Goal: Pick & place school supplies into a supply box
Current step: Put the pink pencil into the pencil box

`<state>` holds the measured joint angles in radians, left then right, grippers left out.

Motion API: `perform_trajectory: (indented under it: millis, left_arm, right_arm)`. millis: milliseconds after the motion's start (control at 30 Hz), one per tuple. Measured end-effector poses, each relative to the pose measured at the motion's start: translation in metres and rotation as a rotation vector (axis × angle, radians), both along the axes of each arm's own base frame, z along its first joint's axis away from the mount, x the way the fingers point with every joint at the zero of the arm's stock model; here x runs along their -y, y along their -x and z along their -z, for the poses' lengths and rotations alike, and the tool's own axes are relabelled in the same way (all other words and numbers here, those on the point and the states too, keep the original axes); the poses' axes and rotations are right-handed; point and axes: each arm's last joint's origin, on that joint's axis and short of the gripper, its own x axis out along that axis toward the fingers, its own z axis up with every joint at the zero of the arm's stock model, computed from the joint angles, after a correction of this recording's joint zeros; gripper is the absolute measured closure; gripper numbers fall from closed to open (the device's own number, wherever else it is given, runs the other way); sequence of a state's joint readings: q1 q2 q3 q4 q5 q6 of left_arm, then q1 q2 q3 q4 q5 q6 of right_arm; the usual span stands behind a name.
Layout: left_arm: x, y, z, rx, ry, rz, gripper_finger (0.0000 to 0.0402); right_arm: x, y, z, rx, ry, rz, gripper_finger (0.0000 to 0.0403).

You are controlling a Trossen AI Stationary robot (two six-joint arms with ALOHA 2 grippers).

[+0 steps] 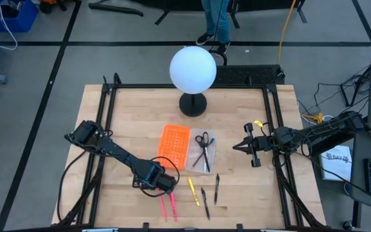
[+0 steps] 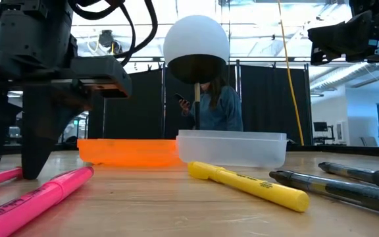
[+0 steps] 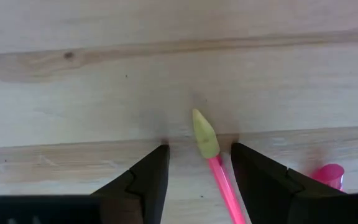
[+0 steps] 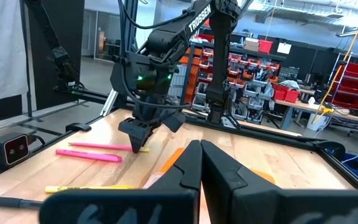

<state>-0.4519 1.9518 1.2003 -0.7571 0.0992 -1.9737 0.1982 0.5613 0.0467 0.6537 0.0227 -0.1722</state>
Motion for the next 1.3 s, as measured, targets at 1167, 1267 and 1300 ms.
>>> perform_trajectory:
  millis: [1167,1267,1300]
  left_arm:
    - [0.002,-0.001,0.002,0.006,-0.037,0.073,0.0372]
    - [0.004,-0.004,-0.008,0.045,-0.031,0.100,0.0368]
    - [0.004,-0.005,-0.012,0.063,-0.040,0.101,0.0370]
  right_arm:
    - [0.000,0.000,0.000,0.003,0.013,0.001,0.0403]
    - [0.000,0.000,0.000,0.005,0.023,0.003,0.0403]
    - [0.000,0.000,0.000,0.006,0.023,0.003,0.0403]
